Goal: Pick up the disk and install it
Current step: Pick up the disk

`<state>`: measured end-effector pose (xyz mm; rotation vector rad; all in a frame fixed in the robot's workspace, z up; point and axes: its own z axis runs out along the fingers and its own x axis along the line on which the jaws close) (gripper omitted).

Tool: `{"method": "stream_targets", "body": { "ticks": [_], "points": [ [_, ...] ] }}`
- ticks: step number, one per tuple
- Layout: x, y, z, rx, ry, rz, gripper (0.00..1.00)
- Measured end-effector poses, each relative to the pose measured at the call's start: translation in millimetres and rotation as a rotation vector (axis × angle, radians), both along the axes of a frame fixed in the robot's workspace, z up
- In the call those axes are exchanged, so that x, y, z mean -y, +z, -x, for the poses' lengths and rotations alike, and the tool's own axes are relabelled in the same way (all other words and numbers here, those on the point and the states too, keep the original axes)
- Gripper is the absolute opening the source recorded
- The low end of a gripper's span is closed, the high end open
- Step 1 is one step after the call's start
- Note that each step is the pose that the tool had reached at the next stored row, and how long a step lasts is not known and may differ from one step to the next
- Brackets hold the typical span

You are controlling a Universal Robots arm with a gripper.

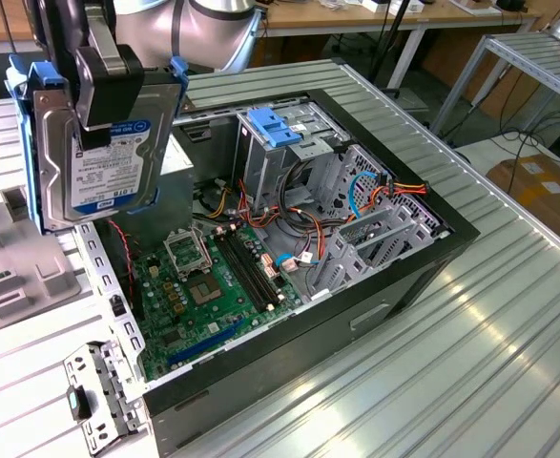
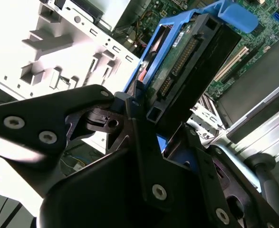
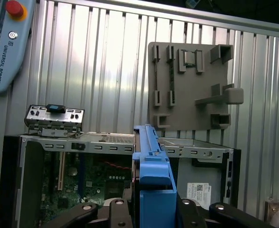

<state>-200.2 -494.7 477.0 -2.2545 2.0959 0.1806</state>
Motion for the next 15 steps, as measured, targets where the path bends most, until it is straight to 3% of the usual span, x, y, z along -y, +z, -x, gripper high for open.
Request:
{"method": "stream_targets", "body": {
  "ticks": [15],
  "points": [
    [6.1, -0.7, -12.4, -0.0002, 0.0, 0.0, 0.36]
  ]
}}
